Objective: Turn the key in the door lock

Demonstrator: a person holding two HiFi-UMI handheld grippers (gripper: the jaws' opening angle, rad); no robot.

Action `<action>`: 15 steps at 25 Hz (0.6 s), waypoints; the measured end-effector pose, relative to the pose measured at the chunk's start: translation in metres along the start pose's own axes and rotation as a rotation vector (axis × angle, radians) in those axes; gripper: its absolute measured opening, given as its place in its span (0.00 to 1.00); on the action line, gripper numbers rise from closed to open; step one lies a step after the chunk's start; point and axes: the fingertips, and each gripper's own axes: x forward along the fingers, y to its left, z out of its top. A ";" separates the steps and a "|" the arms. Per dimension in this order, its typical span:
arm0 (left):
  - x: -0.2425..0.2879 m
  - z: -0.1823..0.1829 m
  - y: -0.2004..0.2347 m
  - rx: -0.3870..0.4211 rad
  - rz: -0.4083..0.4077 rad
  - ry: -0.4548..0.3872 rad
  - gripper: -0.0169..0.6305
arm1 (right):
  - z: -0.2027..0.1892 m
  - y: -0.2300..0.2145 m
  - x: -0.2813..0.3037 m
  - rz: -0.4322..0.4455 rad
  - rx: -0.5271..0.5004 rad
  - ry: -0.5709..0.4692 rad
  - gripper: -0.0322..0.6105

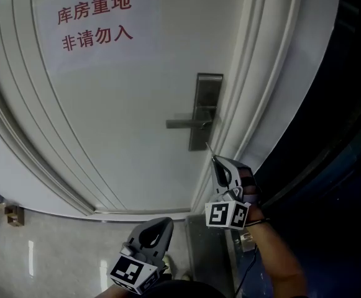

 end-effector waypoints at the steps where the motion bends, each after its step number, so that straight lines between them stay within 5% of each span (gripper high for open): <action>1: 0.004 0.000 0.005 0.002 0.001 0.002 0.03 | -0.004 0.002 0.008 -0.004 -0.039 0.011 0.08; 8: 0.032 -0.003 0.021 0.002 -0.032 0.027 0.03 | -0.019 0.017 0.055 -0.032 -0.290 0.077 0.08; 15: 0.043 -0.006 0.033 -0.012 -0.035 0.038 0.03 | -0.028 0.018 0.068 -0.037 -0.349 0.099 0.08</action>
